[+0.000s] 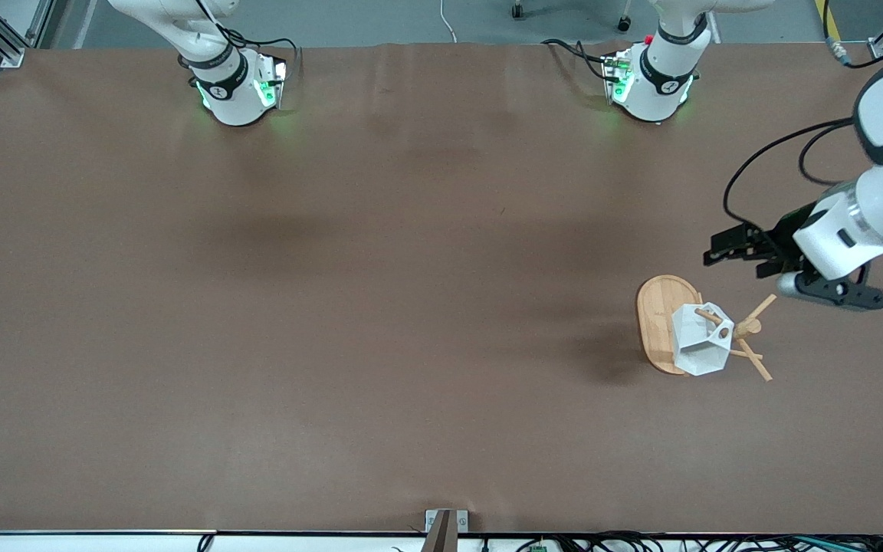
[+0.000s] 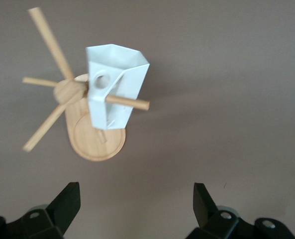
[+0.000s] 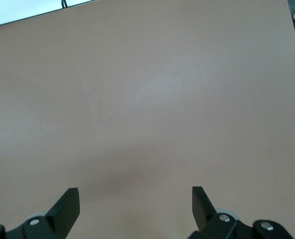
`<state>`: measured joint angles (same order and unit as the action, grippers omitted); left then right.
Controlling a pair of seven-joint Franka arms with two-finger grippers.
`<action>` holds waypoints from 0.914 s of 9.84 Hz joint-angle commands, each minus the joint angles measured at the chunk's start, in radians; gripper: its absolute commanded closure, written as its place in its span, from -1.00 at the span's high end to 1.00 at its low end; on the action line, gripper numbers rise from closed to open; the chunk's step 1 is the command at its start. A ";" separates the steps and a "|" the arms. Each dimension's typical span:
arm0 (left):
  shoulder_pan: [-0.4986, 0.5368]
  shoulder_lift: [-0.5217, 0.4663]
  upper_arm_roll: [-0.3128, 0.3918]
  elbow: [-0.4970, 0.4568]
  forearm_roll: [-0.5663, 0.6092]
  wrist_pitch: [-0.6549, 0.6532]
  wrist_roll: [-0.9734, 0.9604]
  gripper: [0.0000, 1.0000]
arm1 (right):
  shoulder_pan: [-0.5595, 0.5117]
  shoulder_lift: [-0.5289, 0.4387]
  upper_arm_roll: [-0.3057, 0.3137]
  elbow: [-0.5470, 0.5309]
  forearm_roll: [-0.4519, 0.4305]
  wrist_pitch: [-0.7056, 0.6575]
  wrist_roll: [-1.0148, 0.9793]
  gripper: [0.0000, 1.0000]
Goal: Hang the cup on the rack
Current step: 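Open the left gripper and pull it back from the cup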
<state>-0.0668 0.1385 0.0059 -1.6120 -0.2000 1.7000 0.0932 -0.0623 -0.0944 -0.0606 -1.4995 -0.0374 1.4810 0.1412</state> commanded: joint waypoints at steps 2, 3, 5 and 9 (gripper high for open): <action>-0.001 -0.060 0.005 0.021 0.147 -0.045 0.003 1.00 | -0.011 0.009 -0.010 0.015 0.013 -0.042 0.014 1.00; 0.018 -0.088 0.005 0.026 0.158 -0.045 0.060 1.00 | -0.008 0.009 -0.010 0.013 0.013 -0.042 0.021 1.00; 0.038 -0.131 0.006 0.027 0.125 -0.054 0.141 1.00 | -0.014 0.015 -0.010 0.015 0.011 -0.036 0.012 1.00; 0.076 -0.195 -0.050 0.014 0.143 -0.160 -0.039 1.00 | -0.034 0.018 -0.001 0.021 0.008 -0.028 0.003 1.00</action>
<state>-0.0180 -0.0395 -0.0055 -1.5650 -0.0664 1.5599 0.1017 -0.0734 -0.0884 -0.0747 -1.4996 -0.0378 1.4558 0.1465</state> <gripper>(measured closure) 0.000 0.000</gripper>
